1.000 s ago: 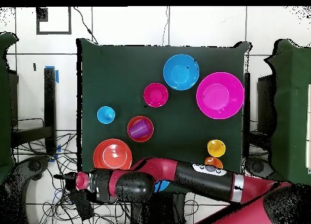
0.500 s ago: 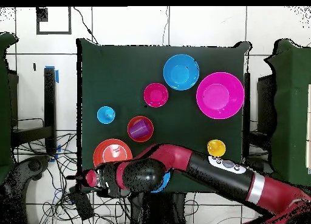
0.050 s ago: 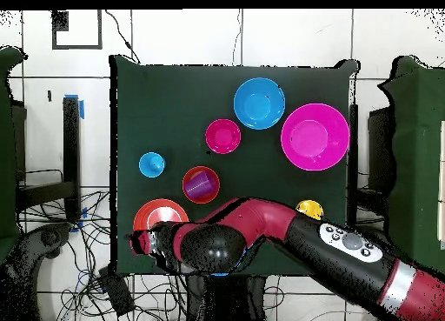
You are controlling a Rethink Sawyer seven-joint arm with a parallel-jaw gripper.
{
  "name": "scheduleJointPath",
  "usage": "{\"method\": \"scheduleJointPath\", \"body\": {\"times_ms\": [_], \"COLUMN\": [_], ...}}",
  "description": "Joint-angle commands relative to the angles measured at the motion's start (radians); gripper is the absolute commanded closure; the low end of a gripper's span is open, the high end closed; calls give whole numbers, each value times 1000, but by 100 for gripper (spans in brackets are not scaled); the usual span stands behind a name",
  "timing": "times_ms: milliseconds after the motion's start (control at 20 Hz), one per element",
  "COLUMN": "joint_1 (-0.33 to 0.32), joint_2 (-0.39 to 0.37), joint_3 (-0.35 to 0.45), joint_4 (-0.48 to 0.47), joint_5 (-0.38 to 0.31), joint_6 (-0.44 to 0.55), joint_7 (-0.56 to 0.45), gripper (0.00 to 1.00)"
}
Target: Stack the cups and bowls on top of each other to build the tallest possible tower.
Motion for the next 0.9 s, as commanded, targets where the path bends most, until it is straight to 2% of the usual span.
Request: {"method": "scheduleJointPath", "body": {"times_ms": [50, 250, 400, 500, 600, 700, 850, 900], "joint_1": [-26, -85, -163, -178, -159, -122, -71, -49], "joint_2": [-272, -513, -773, -900, -973, -1005, -999, -1008], "joint_3": [16, 50, 143, 143, 96, 39, 2, -16], "joint_4": [4, 78, 150, 163, 165, 169, 190, 214], "joint_5": [56, 149, 312, 416, 476, 511, 549, 597], "joint_6": [36, -7, 1, 42, 50, 52, 39, 39], "joint_7": [102, 187, 205, 139, 70, 24, 46, 32], "gripper": [0, 0, 0, 0, 0, 0, 0, 0]}}
